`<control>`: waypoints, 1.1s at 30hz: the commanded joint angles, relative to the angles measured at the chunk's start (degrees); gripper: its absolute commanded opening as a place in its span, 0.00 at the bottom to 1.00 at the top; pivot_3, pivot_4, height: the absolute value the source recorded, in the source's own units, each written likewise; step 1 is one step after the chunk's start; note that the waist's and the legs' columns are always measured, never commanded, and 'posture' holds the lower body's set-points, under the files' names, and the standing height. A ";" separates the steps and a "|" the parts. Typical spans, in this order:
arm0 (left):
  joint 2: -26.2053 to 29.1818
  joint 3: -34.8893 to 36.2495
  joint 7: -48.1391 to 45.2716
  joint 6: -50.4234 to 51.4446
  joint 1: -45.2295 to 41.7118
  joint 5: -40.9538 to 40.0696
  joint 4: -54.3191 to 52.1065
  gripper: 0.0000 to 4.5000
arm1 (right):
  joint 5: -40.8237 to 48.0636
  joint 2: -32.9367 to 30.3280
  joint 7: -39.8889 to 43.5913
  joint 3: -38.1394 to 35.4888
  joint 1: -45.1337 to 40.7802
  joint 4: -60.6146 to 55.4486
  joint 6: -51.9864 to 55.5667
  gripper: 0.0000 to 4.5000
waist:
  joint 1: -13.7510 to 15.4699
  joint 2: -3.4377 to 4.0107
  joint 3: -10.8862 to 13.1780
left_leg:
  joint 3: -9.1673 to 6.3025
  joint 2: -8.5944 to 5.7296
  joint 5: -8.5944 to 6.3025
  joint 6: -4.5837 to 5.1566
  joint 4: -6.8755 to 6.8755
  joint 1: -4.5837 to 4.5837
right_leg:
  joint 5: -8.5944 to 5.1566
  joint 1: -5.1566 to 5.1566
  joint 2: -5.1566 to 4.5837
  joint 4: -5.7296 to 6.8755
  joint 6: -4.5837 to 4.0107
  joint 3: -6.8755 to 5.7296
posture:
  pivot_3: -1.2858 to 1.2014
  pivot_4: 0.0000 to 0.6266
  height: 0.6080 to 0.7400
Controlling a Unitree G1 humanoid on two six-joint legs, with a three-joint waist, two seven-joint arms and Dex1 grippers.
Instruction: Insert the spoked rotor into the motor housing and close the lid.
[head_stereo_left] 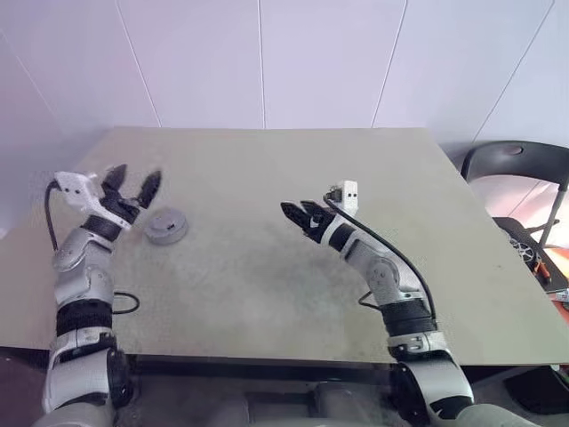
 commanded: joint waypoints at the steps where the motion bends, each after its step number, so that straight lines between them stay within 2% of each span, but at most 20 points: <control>1: 1.17 -1.94 -4.85 3.64 3.36 -1.52 -7.65 1.00 | -6.12 -3.06 2.91 2.03 -1.05 -1.09 -6.68 0.82 | -0.02 0.00 0.00 | 0.00 0.00 0.00 0.00 0.02 -0.01 | 0.00 0.00 0.00 0.00 0.00 0.00 | 0.52 0.00 1.00; 5: 0.57 -3.75 -8.09 5.62 9.60 -1.97 -14.68 1.00 | -8.65 -5.89 6.47 2.27 -1.12 -1.00 -10.00 0.99 | -0.02 0.00 0.01 | 0.02 0.00 0.00 0.00 0.04 -0.01 | -0.02 0.01 -0.02 -0.03 -0.04 0.01 | 0.52 0.00 1.00; 9: -0.54 -5.04 -6.54 4.48 10.16 0.02 -16.92 1.00 | -10.15 -6.73 9.43 2.58 -1.55 -0.17 -12.74 0.99 | 0.04 0.01 0.01 | 0.00 0.02 0.00 0.00 0.05 0.03 | -0.03 0.01 0.02 0.01 -0.05 0.01 | 0.52 0.00 1.00; 16: -1.60 -5.95 -3.94 0.11 5.50 3.24 -13.81 1.00 | -14.01 -7.08 10.17 2.67 -4.45 4.40 -16.40 0.99 | 0.10 0.00 0.01 | 0.03 -0.02 0.00 0.00 0.14 0.03 | -0.03 0.10 -0.01 -0.04 -0.05 0.02 | 0.52 0.00 1.00; 23: -1.60 -6.05 -4.30 -0.20 2.66 3.45 -11.15 1.00 | -11.90 -6.30 13.76 0.92 -5.43 4.93 -17.78 0.99 | 0.07 0.00 0.01 | 0.01 -0.01 0.00 0.00 0.04 0.04 | 0.00 0.06 0.00 -0.04 -0.01 0.02 | 0.52 0.00 1.00; 33: -1.01 -6.00 -4.11 -0.63 3.76 4.67 -10.19 1.00 | -13.23 -6.16 13.74 0.81 -5.45 5.80 -17.04 0.99 | 0.07 0.00 0.02 | 0.02 -0.01 0.00 0.00 0.10 0.05 | -0.01 0.09 0.00 -0.01 -0.02 0.03 | 0.52 0.00 1.00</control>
